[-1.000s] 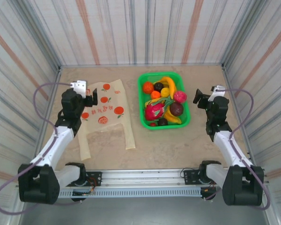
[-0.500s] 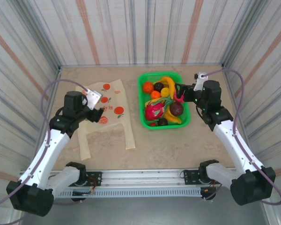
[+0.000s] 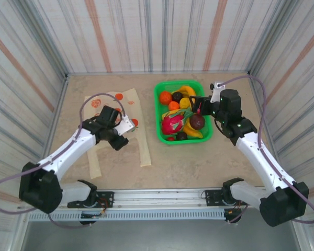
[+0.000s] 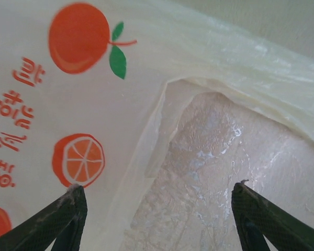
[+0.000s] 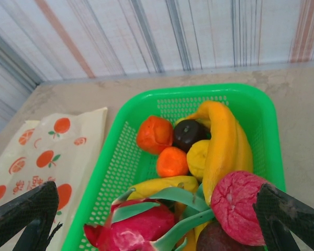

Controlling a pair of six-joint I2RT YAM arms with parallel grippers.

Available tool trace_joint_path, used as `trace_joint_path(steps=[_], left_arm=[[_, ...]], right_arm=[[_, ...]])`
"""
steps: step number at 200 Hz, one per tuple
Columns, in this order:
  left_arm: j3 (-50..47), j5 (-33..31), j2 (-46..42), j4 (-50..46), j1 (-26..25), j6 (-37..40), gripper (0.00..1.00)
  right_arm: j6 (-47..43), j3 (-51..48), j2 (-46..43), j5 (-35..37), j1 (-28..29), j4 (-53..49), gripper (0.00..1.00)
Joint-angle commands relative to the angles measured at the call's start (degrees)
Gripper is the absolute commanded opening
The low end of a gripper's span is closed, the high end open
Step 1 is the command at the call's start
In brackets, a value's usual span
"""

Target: Place the fake fruits into the plastic bag and tie a complex knot

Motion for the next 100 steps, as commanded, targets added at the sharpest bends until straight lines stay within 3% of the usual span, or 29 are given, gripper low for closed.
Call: trace_joint_path(steps=[1, 35, 100], left_arm=[[-0.08, -3.13, 3.85, -1.98, -0.40, -0.05, 0.71], [1.04, -6.55, 9.30, -1.73, -0.36, -0.41, 0.66], [4.05, -12.52, 18.07, 2.43, -0.41, -1.07, 0.44]], right_arm=[[0.09, 1.51, -0.31, 1.90, 0.41, -1.23, 0.99], [-0.44, 1.18, -0.59, 2.12, 0.41, -1.20, 0.99], [-1.98, -0.23, -2.55, 2.98, 0.37, -0.90, 0.99]])
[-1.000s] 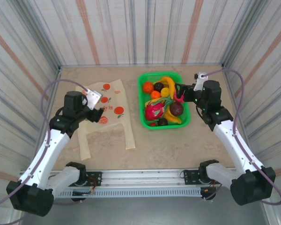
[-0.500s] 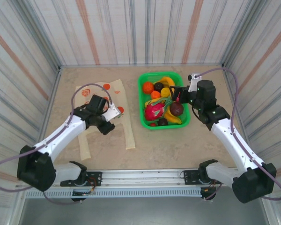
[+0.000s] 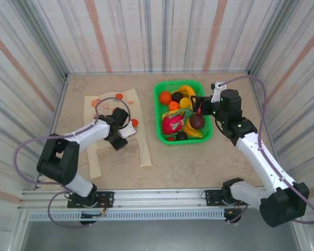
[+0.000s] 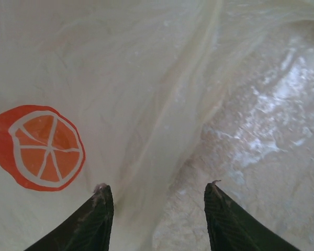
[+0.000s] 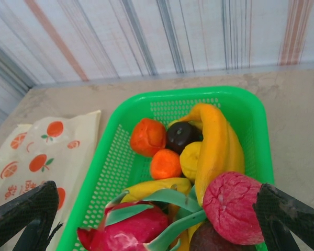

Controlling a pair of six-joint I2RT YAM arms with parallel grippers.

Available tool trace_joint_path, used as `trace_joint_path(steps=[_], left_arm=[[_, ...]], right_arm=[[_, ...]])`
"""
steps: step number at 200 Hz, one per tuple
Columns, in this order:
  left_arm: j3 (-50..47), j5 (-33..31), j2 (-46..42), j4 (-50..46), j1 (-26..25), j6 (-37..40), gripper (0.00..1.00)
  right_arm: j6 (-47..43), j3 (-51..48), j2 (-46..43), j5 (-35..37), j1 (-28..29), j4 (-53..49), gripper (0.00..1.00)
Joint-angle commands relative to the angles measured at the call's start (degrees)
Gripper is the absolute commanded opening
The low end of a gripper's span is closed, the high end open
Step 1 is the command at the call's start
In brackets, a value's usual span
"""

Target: Place the fake fruits into the plastic bag and tie a complex knot

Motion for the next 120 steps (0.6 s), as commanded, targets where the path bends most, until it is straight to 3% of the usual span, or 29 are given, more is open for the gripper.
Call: trace_joint_path(steps=[1, 52, 76, 100, 120], left_arm=[[2.17, -4.04, 1.53, 2.01, -0.39, -0.26, 0.44], [2.44, -6.66, 2.24, 6.62, -0.41, -0.30, 0.29], [3.61, -8.02, 2.52, 6.89, -0.34, -0.23, 0.13], [8.97, -8.69, 1.66, -0.08, -0.32, -4.29, 0.00], [16.14, -9.66, 0.83, -9.57, -0.30, -8.73, 0.00]], right_arm=[[-1.74, -0.24, -1.99, 1.41, 0.35, -0.77, 0.99], [-1.96, -0.87, -2.81, 0.85, 0.47, -0.41, 0.99], [-1.45, -1.05, -2.89, -0.31, 0.52, -0.16, 0.99], [-0.59, -0.97, -3.14, -2.70, 1.00, -0.24, 0.99], [0.64, -0.89, -3.18, -5.08, 2.28, 0.10, 0.99]])
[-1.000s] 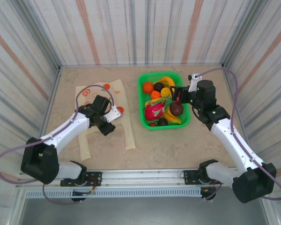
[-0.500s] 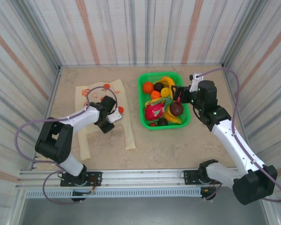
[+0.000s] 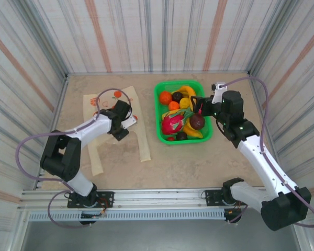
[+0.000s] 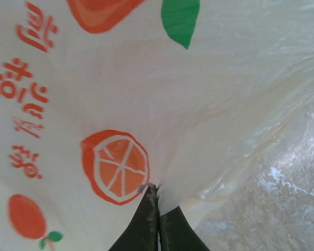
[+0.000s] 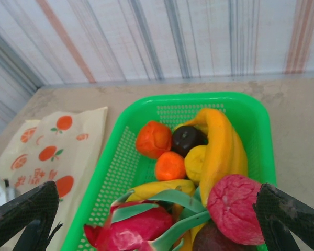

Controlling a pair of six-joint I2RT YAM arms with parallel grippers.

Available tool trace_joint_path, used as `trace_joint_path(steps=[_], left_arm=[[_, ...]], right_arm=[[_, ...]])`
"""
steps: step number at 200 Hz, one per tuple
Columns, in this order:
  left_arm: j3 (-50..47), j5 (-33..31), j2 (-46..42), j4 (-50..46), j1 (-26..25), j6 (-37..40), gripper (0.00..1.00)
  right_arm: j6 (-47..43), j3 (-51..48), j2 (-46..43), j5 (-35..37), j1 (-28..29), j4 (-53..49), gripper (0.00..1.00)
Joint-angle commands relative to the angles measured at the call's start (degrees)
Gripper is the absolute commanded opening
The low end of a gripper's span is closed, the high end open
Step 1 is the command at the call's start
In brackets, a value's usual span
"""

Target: Place the fake fruits into the plastic bag and tie a complex knot

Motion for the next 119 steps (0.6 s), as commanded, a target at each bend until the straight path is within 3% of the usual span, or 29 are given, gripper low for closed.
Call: trace_joint_path(steps=[1, 33, 95, 119], left_arm=[[8.16, -2.19, -1.12, -10.97, -0.31, -6.06, 0.00], [18.33, -1.65, -5.14, -20.79, 0.36, -10.82, 0.00], [40.49, 14.69, -10.24, -35.21, 10.45, -24.50, 0.00], [47.41, 15.88, -8.28, -40.12, 11.45, -28.68, 0.00]], right_arm=[[1.70, -0.40, -1.29, -3.86, 1.66, 0.15, 0.99], [5.17, -0.96, -0.90, -6.43, 4.86, 2.96, 0.99], [10.39, -7.59, -0.93, -6.68, 10.39, 15.46, 0.99], [11.67, -12.84, -0.51, -6.23, 14.60, 24.56, 0.99]])
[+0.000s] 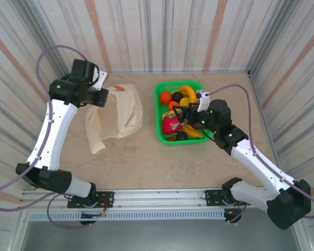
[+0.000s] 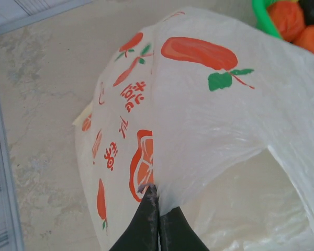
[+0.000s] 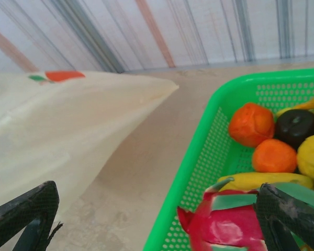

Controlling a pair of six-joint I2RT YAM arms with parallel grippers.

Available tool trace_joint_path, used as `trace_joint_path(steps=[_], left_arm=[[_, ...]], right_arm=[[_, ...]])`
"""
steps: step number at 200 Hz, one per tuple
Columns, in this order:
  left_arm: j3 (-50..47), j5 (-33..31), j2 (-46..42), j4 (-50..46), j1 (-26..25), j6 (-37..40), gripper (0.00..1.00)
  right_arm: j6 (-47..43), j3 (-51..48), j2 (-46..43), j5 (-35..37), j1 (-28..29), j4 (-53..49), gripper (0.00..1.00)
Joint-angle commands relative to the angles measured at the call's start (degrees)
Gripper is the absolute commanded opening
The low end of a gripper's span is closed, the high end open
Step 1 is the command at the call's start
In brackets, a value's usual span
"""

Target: Place the fake fruits into the plastic bag and tie a complex knot

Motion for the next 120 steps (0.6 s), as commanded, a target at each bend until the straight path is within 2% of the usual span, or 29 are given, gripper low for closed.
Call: trace_joint_path(steps=[1, 29, 74, 94, 120], left_arm=[[5.63, 5.65, 1.34, -9.86, 0.41, -7.33, 0.00], [10.09, 7.99, 3.48, -12.44, 0.70, -9.47, 0.00], [12.51, 10.85, 5.51, -12.95, 0.77, -11.31, 0.00], [12.51, 12.11, 5.59, -12.50, 0.77, -11.77, 0.00], [12.22, 13.41, 5.31, -12.15, 0.77, -11.68, 0.00]], right_arm=[[2.68, -4.48, -0.41, -0.13, 3.90, 11.07, 0.99], [0.38, -9.66, 1.73, 1.93, 11.43, 22.26, 0.99], [-10.93, -9.47, 5.84, 8.19, 20.99, 30.38, 0.99], [-16.69, -6.05, 8.88, 11.88, 23.31, 31.18, 0.99], [-22.01, -1.91, 13.61, 14.48, 23.24, 33.45, 0.99]])
